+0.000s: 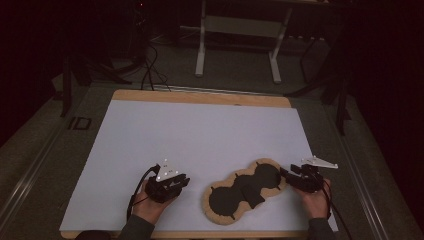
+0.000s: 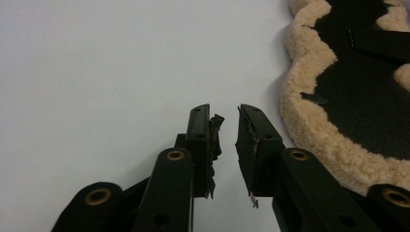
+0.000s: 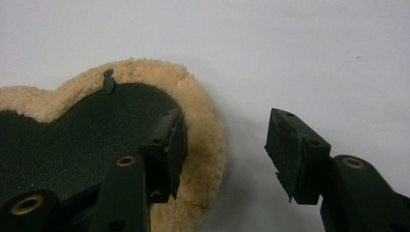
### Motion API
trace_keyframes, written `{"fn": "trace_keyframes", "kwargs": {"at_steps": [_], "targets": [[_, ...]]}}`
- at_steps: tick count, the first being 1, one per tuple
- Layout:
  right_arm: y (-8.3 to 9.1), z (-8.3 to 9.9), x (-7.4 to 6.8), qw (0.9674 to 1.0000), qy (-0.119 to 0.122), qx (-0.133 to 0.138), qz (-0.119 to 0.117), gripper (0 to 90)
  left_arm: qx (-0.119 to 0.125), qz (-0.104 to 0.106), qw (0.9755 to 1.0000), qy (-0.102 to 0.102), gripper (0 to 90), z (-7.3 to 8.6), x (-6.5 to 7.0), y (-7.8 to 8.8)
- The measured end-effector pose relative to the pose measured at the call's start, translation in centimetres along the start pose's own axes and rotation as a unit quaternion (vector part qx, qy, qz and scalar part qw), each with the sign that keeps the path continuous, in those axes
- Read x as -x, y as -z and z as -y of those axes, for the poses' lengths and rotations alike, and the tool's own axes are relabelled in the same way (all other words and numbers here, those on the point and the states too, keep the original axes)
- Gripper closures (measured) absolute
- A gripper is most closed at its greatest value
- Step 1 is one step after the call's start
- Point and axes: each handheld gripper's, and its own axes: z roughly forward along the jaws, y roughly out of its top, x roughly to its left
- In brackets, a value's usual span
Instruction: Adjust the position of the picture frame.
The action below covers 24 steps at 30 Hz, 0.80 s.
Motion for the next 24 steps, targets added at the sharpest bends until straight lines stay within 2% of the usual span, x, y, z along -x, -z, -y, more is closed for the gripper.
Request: {"fn": "trace_keyframes", "kwargs": {"at_steps": [6,11,16,20,24], "targets": [[-0.1,0.0,0.0,1.0,0.0,-0.002,-0.001,45.6,-0.002,0.01,0.9999,-0.012,74.9,-0.2,0.4,-0.3],[-0.2,0.0,0.1,1.0,0.0,-0.002,0.0,45.3,-0.002,0.015,0.9998,-0.011,72.7,-0.4,0.7,-0.6],[-0.2,0.1,0.1,1.0,-0.003,-0.004,-0.002,45.1,0.006,0.023,0.9995,-0.022,71.1,-0.9,1.7,-0.9],[-0.2,0.1,0.2,1.0,-0.005,-0.003,-0.002,44.9,0.016,0.04,0.9986,-0.031,76.9,-1.2,2.4,-0.8],[-0.3,0.1,0.2,1.0,-0.005,-0.005,-0.003,44.7,0.015,0.044,0.9979,-0.044,82.2,-1.5,3.0,-0.8]]}}
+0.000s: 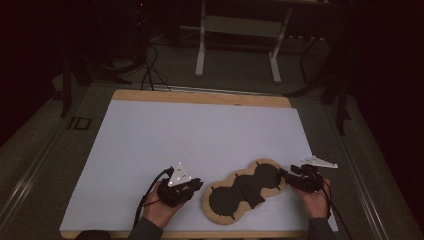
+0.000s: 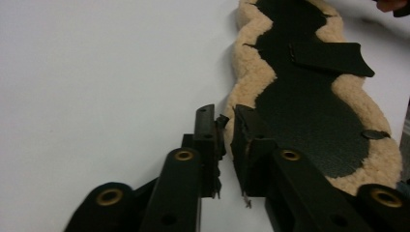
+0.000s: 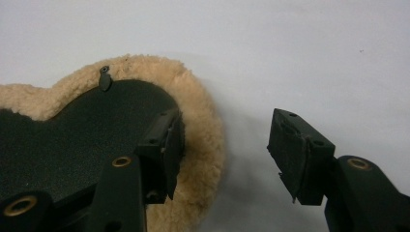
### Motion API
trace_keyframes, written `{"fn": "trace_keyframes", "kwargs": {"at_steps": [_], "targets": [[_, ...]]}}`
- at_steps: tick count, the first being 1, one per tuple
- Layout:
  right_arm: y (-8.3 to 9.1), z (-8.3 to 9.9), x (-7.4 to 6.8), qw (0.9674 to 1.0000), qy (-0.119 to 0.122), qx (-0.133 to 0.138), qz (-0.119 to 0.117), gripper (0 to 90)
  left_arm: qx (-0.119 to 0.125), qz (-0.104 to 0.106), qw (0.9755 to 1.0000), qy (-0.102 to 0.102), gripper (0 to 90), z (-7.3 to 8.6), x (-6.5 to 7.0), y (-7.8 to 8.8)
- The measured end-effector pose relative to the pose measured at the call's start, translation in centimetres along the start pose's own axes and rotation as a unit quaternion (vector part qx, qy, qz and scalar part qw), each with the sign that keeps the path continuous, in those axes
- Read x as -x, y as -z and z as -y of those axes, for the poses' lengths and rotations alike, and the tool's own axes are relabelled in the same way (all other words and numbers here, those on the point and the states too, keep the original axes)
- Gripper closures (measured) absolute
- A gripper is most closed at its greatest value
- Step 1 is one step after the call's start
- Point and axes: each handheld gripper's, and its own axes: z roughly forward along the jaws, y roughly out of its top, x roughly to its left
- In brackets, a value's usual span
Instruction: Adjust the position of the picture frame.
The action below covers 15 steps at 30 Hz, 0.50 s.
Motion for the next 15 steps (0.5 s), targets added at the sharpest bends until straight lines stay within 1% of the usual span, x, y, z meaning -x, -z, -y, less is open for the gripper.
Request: {"fn": "trace_keyframes", "kwargs": {"at_steps": [2,4,6,11,15], "targets": [[0.0,0.0,0.0,1.0,-0.001,0.0,0.0,44.4,-0.001,0.005,1.0,-0.001,86.5,-0.1,0.2,-0.1],[0.0,0.0,0.0,1.0,-0.002,0.0,0.0,44.1,-0.004,0.009,0.9999,-0.003,88.3,-0.3,0.4,-0.2],[0.0,0.0,0.1,1.0,-0.003,0.0,0.0,43.7,-0.005,0.011,0.9999,-0.006,88.9,-0.5,0.6,-0.4],[0.0,0.1,0.2,1.0,-0.006,0.002,0.0,43.1,-0.006,0.026,0.9996,-0.013,89.3,-1.3,1.4,-1.0],[0.0,0.1,0.3,1.0,-0.008,0.002,0.001,42.8,-0.008,0.031,0.999,-0.03,88.9,-1.8,2.5,-1.6]]}}
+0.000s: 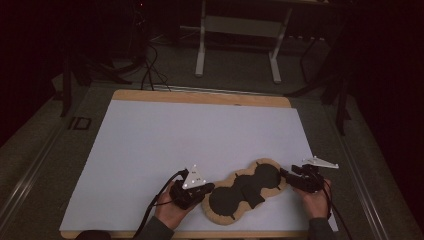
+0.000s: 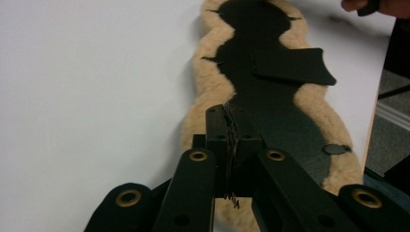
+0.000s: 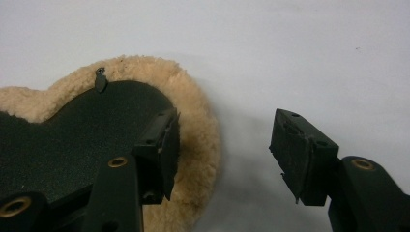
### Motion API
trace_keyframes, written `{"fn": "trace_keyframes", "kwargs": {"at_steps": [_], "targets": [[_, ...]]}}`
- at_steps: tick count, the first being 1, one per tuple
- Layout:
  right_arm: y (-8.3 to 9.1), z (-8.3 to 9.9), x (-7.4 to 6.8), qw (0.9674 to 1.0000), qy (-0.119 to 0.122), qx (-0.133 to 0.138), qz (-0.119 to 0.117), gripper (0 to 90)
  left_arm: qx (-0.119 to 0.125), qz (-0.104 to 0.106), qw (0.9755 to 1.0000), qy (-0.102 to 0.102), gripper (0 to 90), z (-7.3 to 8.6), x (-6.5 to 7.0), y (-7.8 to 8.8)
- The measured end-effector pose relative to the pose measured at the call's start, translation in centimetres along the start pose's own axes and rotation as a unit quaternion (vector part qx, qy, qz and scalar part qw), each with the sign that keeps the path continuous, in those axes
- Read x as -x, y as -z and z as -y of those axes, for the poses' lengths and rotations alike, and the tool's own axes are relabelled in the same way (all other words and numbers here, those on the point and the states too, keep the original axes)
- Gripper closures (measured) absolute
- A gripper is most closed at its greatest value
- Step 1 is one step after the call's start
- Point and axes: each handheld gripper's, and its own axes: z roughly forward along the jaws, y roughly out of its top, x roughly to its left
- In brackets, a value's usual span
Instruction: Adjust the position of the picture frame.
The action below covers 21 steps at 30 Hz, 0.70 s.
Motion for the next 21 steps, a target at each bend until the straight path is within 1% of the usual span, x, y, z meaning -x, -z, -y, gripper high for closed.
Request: {"fn": "trace_keyframes", "kwargs": {"at_steps": [2,5,10,14,17,19,20,21], "targets": [[0.0,0.0,0.0,1.0,-0.001,0.0,-0.001,42.8,-0.001,0.003,1.0,-0.002,88.9,-0.1,0.2,-0.1],[0.1,0.0,0.1,1.0,-0.003,0.003,-0.002,42.8,-0.001,0.017,0.9999,0.0,88.9,-0.5,0.7,-0.7],[0.0,0.0,0.2,1.0,-0.006,0.002,0.0,42.8,-0.012,0.034,0.9993,-0.003,88.4,-0.8,1.4,-1.8],[0.1,0.0,0.2,1.0,-0.008,0.003,0.0,42.7,-0.019,0.048,0.9987,-0.007,88.5,-1.1,1.9,-2.5],[0.1,0.0,0.2,1.0,-0.008,0.002,0.0,42.6,-0.023,0.064,0.9977,-0.008,88.5,-1.4,2.5,-3.1],[0.1,0.0,0.2,1.0,-0.007,0.002,0.0,42.6,-0.026,0.07,0.9971,-0.01,88.5,-1.6,2.9,-3.4],[0.1,0.0,0.2,1.0,-0.007,0.002,0.0,42.6,-0.026,0.07,0.9971,-0.01,88.5,-1.6,2.9,-3.4],[0.1,0.0,0.2,1.0,-0.007,0.002,0.0,42.6,-0.027,0.076,0.9966,-0.015,88.5,-1.7,3.4,-3.8]]}}
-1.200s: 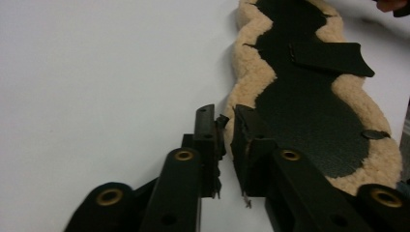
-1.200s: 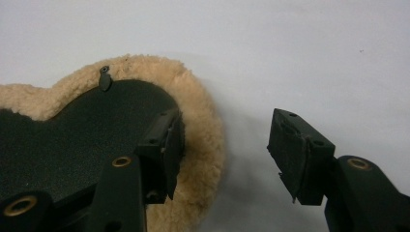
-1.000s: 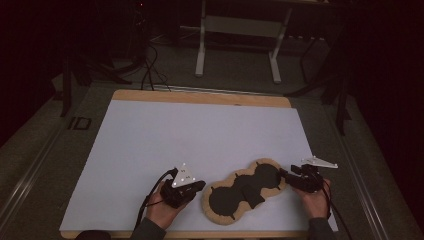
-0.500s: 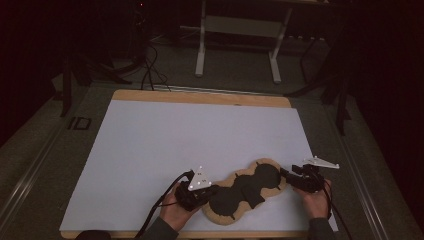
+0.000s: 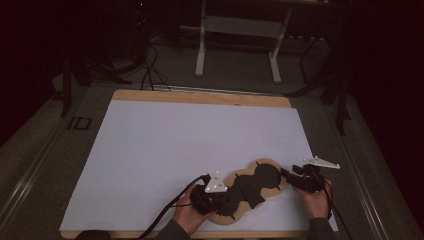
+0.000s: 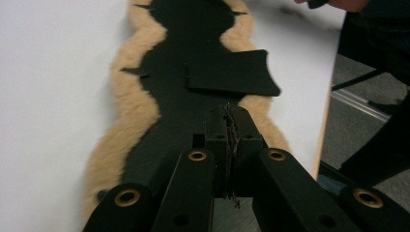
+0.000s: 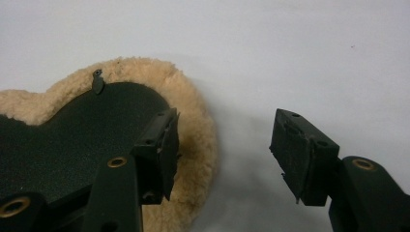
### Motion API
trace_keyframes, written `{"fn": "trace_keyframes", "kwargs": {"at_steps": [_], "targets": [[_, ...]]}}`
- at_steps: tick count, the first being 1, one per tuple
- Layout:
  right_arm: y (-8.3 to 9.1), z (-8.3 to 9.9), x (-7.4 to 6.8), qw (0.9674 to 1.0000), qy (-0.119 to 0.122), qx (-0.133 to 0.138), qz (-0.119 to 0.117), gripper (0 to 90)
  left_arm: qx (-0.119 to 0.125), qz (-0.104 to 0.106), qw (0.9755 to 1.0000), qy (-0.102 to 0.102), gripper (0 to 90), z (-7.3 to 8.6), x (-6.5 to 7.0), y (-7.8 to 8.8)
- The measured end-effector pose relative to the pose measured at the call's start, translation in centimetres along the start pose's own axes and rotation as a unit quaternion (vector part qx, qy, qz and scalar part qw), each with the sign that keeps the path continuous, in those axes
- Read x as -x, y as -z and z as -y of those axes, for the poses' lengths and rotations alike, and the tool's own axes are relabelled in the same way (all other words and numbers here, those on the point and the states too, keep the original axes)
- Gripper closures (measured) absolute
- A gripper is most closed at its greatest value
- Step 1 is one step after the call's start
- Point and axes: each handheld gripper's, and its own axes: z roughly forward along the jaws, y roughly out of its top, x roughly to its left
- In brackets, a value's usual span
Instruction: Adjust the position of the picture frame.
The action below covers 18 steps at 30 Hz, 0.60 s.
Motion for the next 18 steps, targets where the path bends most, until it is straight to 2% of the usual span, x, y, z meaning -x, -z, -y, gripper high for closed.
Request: {"fn": "trace_keyframes", "kwargs": {"at_steps": [3,7,11,18], "targets": [[0.0,0.0,0.0,1.0,-0.001,0.001,0.0,42.5,-0.004,0.009,0.9999,-0.009,88.5,-0.2,0.7,-0.5],[0.0,0.0,0.0,1.0,0.0,0.0,0.0,42.5,-0.018,0.009,0.9994,-0.029,88.5,-0.4,1.7,-1.4],[0.0,0.0,0.0,1.0,-0.002,0.001,0.0,42.5,-0.028,0.013,0.9988,-0.039,88.5,-0.5,2.4,-2.3],[0.1,0.0,0.0,1.0,-0.003,0.004,0.001,42.5,-0.041,0.018,0.9981,-0.042,88.7,-0.4,2.9,-3.2]]}}
